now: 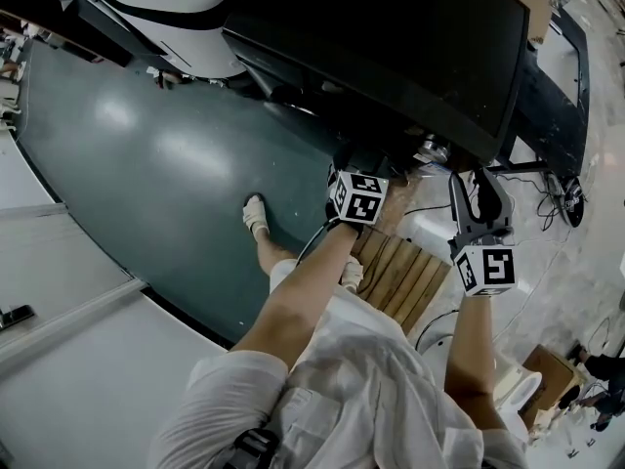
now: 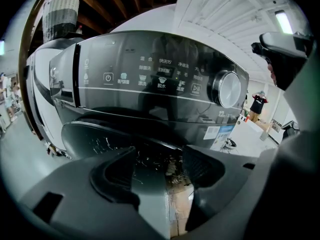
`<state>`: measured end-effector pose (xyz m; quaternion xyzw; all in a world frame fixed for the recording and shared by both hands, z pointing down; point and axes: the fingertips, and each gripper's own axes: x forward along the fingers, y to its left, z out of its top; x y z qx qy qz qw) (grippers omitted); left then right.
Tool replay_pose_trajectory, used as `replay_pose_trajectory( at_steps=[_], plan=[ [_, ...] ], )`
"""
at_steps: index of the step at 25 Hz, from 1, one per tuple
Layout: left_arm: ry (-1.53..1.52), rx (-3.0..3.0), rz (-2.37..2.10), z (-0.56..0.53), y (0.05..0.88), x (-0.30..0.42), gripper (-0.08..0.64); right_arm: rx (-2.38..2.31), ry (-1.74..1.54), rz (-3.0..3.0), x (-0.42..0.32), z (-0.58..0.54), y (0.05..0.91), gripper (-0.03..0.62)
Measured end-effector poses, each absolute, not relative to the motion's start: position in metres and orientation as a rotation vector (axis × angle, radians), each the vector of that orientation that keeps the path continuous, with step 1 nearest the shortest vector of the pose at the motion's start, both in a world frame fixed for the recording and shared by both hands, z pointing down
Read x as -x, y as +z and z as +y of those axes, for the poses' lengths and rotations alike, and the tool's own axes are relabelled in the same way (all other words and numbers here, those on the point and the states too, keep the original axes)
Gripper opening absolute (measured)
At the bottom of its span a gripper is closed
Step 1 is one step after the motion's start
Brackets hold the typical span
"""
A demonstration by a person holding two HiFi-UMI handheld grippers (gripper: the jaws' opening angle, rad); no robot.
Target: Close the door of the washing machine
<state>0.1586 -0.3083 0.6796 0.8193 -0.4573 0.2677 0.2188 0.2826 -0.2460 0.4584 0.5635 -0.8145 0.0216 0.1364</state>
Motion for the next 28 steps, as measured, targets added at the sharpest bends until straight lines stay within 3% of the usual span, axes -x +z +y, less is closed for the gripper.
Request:
replay_pose_trajectory(
  at_steps=[21, 28],
  plan=[
    [0.671, -2.328, -1.090, -0.302, 0.678, -0.154, 0.284, -1.636, 0.093, -2.321, -0.276, -0.212, 0.462, 0.176],
    [0.474, -2.352, -1.098, -0.288, 0.637, -0.110, 0.254, -1.656, 0.110, -2.353, -0.269, -0.194, 0.453, 0.176]
  ],
)
